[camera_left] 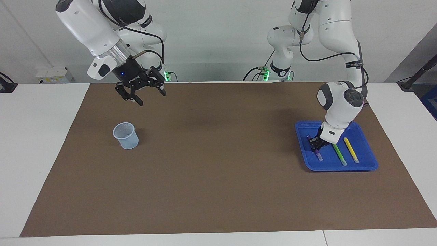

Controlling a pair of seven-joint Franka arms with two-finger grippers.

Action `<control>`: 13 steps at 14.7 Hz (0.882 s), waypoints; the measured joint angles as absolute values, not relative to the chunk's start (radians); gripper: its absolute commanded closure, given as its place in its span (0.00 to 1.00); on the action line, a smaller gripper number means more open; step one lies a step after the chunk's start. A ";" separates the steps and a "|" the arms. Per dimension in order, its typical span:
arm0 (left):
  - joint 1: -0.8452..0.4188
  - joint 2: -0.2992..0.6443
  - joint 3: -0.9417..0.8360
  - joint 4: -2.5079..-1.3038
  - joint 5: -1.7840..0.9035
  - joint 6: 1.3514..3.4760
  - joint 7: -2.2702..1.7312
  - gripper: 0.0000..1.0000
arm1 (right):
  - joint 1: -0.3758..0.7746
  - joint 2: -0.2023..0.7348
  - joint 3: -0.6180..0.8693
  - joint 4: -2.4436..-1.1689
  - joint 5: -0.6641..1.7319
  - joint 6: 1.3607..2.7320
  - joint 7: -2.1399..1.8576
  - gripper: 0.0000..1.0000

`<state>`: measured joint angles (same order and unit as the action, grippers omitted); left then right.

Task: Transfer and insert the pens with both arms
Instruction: 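Reach the left gripper down and grasp the purple pen in the tray, then lift the purple pen with the left gripper while the right gripper approaches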

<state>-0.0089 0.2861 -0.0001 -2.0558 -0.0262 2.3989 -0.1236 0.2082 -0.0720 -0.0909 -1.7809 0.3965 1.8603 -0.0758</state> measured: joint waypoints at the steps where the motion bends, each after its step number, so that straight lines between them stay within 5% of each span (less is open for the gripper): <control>1: -0.009 0.286 0.000 -2.052 -0.026 2.391 -0.125 1.00 | 0.208 -0.072 -0.091 -1.781 0.397 1.860 -0.076 0.00; 13: -0.009 0.255 0.004 -1.789 -0.027 1.969 -0.330 1.00 | 0.208 -0.072 -0.092 -1.781 0.398 1.863 -0.076 0.00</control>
